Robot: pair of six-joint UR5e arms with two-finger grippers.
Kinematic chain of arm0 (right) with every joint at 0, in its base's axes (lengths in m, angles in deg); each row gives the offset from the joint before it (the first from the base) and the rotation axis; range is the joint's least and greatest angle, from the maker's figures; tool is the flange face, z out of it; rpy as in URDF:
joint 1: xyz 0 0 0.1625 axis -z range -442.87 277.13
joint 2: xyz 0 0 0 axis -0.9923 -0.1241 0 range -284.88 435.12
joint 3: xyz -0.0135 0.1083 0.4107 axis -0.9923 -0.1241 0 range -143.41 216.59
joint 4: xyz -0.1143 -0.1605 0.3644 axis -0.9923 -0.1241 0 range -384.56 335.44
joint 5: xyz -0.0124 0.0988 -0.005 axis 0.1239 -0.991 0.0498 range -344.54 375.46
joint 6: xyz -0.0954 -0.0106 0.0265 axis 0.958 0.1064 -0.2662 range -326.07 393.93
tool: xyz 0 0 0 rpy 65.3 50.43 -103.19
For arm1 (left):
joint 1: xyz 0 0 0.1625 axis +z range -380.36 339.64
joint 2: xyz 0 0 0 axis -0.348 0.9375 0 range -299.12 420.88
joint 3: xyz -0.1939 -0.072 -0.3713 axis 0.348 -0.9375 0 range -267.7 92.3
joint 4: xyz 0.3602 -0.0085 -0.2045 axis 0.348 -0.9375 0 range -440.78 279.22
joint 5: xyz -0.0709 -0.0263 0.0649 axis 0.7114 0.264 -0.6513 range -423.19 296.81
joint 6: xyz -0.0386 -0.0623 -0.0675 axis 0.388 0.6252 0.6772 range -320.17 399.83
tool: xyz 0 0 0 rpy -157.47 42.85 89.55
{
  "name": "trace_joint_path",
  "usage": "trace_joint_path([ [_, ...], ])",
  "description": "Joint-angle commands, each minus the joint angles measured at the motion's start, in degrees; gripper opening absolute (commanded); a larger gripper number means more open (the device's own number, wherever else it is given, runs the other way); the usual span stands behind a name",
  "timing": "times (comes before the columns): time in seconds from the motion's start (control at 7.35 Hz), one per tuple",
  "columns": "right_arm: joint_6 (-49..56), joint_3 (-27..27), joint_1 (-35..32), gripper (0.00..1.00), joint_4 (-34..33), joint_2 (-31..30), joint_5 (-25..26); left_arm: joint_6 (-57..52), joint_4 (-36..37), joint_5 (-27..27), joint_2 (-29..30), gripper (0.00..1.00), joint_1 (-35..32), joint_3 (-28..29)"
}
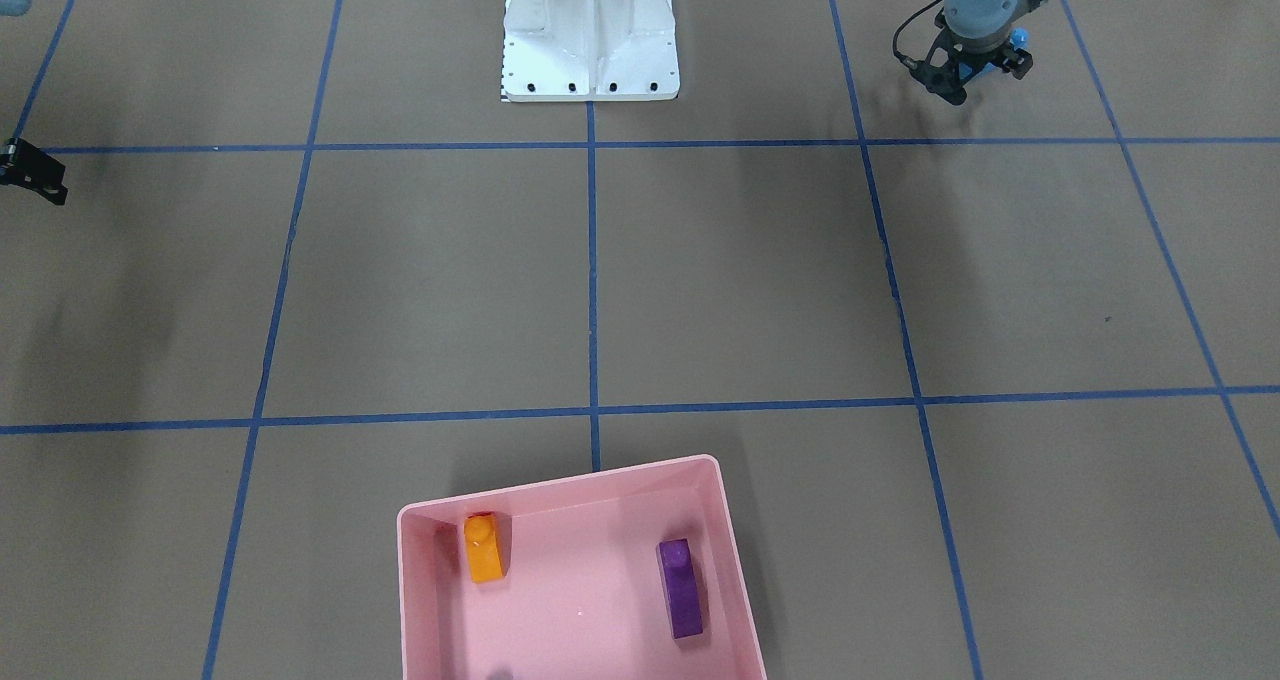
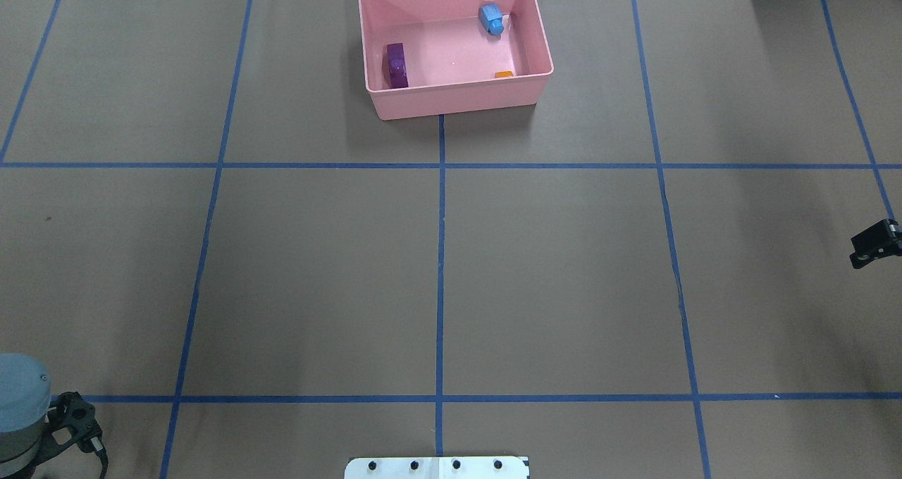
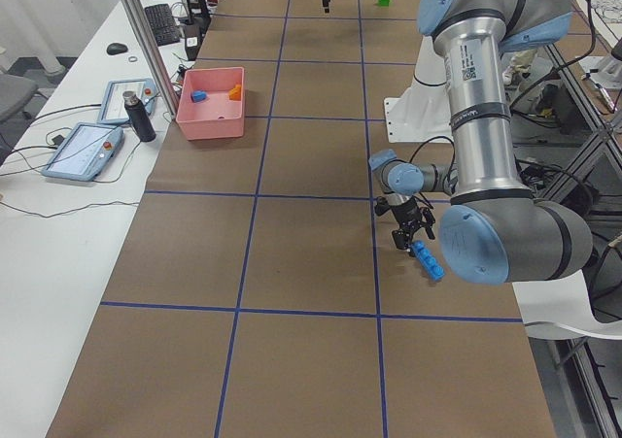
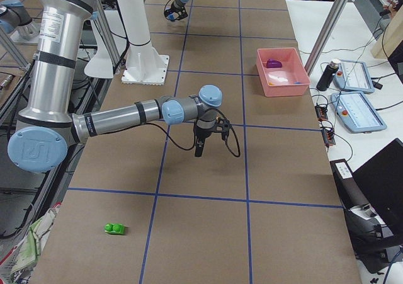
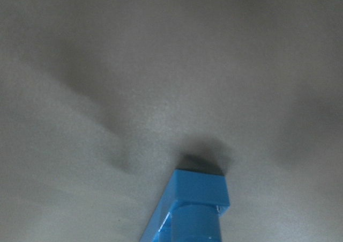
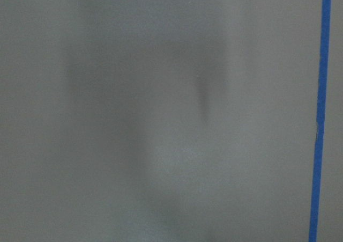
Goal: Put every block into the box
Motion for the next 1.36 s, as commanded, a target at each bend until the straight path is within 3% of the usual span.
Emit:
trace_joint_path([
  [0.0,0.14,0.06,0.00,1.00,0.07,-0.18,0.03,0.06,-0.09,-0.28,0.18,0.99,0.20,0.77],
  [0.14,0.14,0.06,0.09,1.00,0.07,-0.09,0.03,0.24,-0.09,-0.28,0.27,0.97,0.29,0.86],
  [0.54,-0.03,0.06,0.00,1.00,-0.02,-0.09,0.03,4.63,-0.09,-1.07,0.79,0.76,2.14,0.86],
  [0.95,-0.03,0.06,0.00,1.00,-0.02,-0.18,-0.06,4.81,0.00,-1.07,0.79,0.30,2.14,0.95],
  [1.09,-0.03,0.06,-0.09,1.00,-0.02,-0.18,-0.06,6.38,0.00,-1.07,0.79,0.08,2.05,0.60],
  [1.22,-0.03,0.06,-0.17,1.00,-0.02,-0.18,-0.06,8.57,0.09,-1.42,0.53,0.00,1.96,-0.88],
])
